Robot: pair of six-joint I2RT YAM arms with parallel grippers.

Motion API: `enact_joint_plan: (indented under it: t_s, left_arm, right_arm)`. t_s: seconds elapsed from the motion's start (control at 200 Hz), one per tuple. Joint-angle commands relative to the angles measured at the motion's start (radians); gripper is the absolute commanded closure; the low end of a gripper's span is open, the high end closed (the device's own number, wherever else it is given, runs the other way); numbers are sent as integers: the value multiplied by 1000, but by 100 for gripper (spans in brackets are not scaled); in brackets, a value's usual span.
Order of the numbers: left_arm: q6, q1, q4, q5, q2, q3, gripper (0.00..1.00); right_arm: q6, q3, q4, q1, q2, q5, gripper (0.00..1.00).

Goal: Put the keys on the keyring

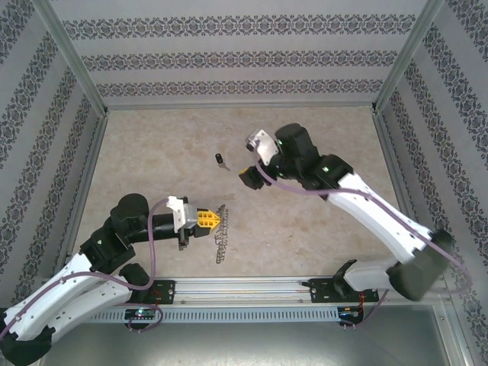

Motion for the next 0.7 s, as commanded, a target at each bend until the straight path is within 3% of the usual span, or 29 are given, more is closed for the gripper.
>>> enact_joint_plan:
  t_s: [0.0, 0.13, 0.455, 0.58, 0.694]
  left_arm:
    - [-51, 0, 11, -83, -43, -20, 100]
    - [-105, 0, -51, -208, -115, -55, 100]
    - [-209, 0, -255, -540, -309, -83, 100]
    - [-262, 0, -272, -589, -346, -102, 100]
    - [-278, 0, -241, -589, -358, -129, 100]
  right_arm:
    - [19, 131, 4, -14, 137, -35, 20]
    - [9, 312, -61, -24, 380, -44, 22]
    - [-58, 978, -381, -36, 979, -59, 24]
    - [-71, 1170, -492, -38, 1127, -50, 24]
    - [-79, 1212, -515, -46, 1189, -48, 25]
